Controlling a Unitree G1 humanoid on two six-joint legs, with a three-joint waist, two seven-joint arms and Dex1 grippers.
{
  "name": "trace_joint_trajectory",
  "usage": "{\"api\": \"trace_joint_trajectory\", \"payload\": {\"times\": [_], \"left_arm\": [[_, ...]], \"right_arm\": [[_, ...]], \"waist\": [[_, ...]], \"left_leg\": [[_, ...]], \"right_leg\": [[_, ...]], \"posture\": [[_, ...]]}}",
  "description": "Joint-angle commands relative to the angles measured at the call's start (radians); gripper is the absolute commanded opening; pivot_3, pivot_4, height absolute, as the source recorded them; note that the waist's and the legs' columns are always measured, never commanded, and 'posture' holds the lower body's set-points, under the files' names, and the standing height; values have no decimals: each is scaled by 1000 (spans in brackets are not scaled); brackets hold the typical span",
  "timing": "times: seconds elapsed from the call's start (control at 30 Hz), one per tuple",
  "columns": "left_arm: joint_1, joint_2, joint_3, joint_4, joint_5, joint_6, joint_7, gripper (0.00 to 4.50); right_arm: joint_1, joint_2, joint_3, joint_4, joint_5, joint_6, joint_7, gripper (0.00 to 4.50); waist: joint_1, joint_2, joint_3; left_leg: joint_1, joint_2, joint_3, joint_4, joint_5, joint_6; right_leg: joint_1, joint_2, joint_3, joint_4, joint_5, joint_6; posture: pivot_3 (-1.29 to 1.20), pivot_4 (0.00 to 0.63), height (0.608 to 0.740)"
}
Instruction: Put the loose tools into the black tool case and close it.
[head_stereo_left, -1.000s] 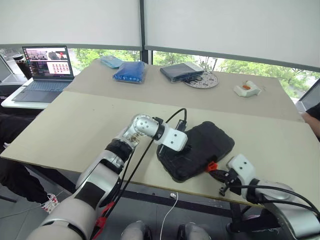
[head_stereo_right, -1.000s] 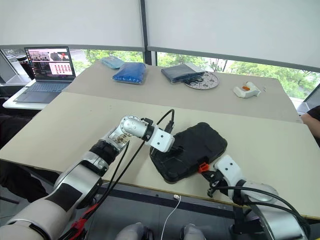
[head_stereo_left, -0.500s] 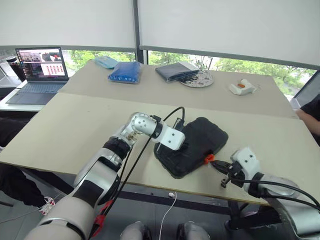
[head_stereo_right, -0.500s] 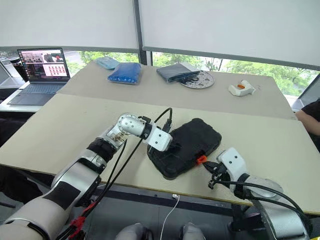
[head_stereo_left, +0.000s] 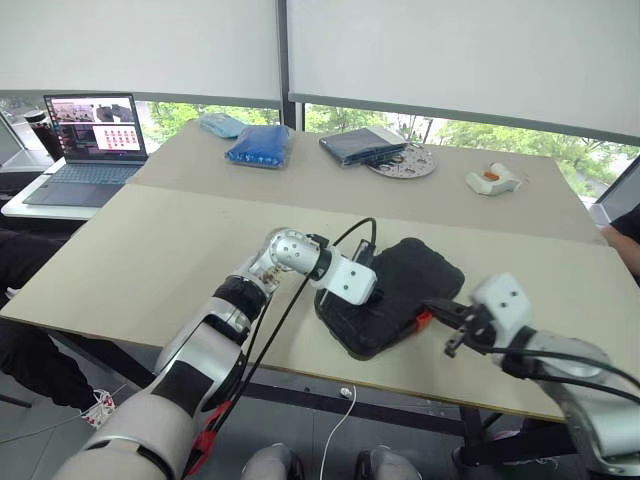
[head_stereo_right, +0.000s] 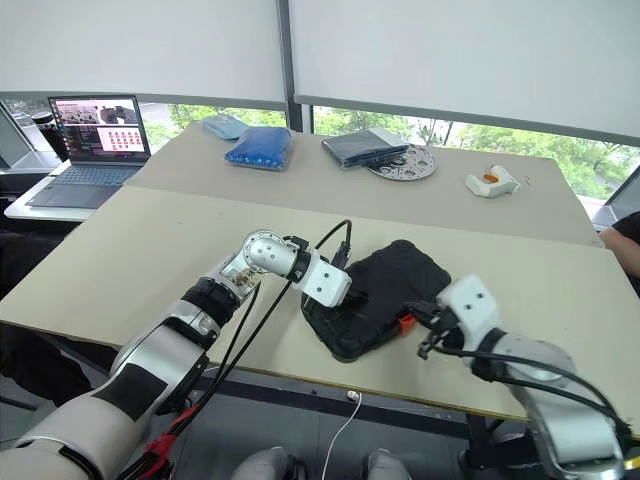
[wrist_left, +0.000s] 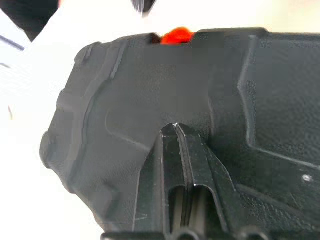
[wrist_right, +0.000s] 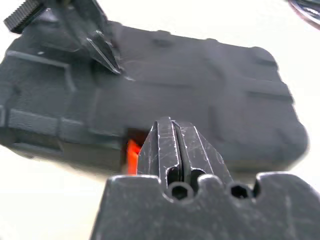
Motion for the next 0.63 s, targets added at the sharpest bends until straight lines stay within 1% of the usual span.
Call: {"api": "trace_joint_trajectory", "payload": {"times": [0.03,0.07,0.1,0.13,0.17,0.2,0.23,0.27,0.3,0.33,0.37,0.43,0.53,0.63], "left_arm": [[60,144,65,-48,-70,209,-137,1073],[73,195,99,-100,-113,283,-172,1437],[85,243,129,-149,-152,351,-207,1774],[94,301,164,-197,-195,428,-244,2024],[102,354,194,-244,-232,505,-275,2462],[109,402,219,-283,-264,571,-301,2771],[117,467,237,-329,-305,651,-324,3109],[123,504,247,-365,-328,707,-336,3493],[141,579,257,-407,-374,758,-343,3852],[157,631,283,-434,-392,801,-345,4180],[178,667,319,-466,-410,844,-345,4401],[211,697,363,-516,-440,909,-327,4401],[258,699,389,-570,-461,938,-290,4401],[298,693,395,-605,-455,924,-266,4401]], "right_arm": [[65,-87,-127,-25,81,-15,146,1496],[75,-120,-166,0,104,-16,195,1849],[79,-149,-203,27,129,-13,239,2227],[76,-183,-246,65,157,-7,289,2467],[70,-216,-282,103,180,1,333,2881],[64,-246,-310,140,195,7,369,3242],[54,-281,-336,185,206,12,405,3516],[49,-304,-352,221,209,10,432,3898],[44,-342,-372,271,210,10,478,4252],[41,-375,-384,313,208,5,519,4483],[29,-400,-384,347,213,8,546,4500],[3,-422,-373,385,232,17,575,4500],[-34,-425,-336,399,247,25,587,4500],[-56,-418,-301,396,239,18,581,4500]], "waist": [[-22,-1,1],[-34,-1,2],[-43,-1,3],[-50,0,6],[-56,0,11],[-59,0,17],[-55,-1,20],[-48,0,25],[-40,-1,31],[-36,-1,34],[-32,-1,36],[-26,-1,37],[-7,0,37],[-1,0,37]], "left_leg": [[-1,1,0,0,1,0],[-3,2,0,-1,3,2],[-4,2,0,-2,6,4],[-3,3,0,-3,7,3],[-3,3,0,-3,7,2],[-3,4,0,-3,8,-1],[-3,5,0,-4,13,-9],[-4,5,-2,-5,14,-11],[-4,5,-2,-5,14,-11],[-6,5,-2,-5,15,-11],[-8,5,-2,-4,15,-12],[-13,4,-2,-4,15,-11],[-13,2,-1,-1,14,-11],[-13,-5,-2,-1,14,-9]], "right_leg": [[-1,1,0,0,1,1],[-1,3,0,1,2,4],[-2,4,1,2,2,3],[-2,5,1,3,1,2],[-3,8,1,4,1,1],[-4,9,1,5,0,-1],[-5,11,1,6,-1,-2],[-5,11,1,6,-2,-3],[-6,12,2,7,-2,-4],[-7,11,2,7,-2,-4],[-9,11,2,7,-2,-4],[-13,10,3,7,-2,-4],[-11,11,2,9,-4,-1],[-12,7,2,13,-6,2]], "posture": [[0,150,718],[0,150,718],[0,150,718],[0,150,718],[0,150,718],[0,150,718],[0,150,718],[0,150,718],[0,150,718],[0,150,718],[0,150,718],[0,150,718],[0,150,718],[0,150,718]]}}
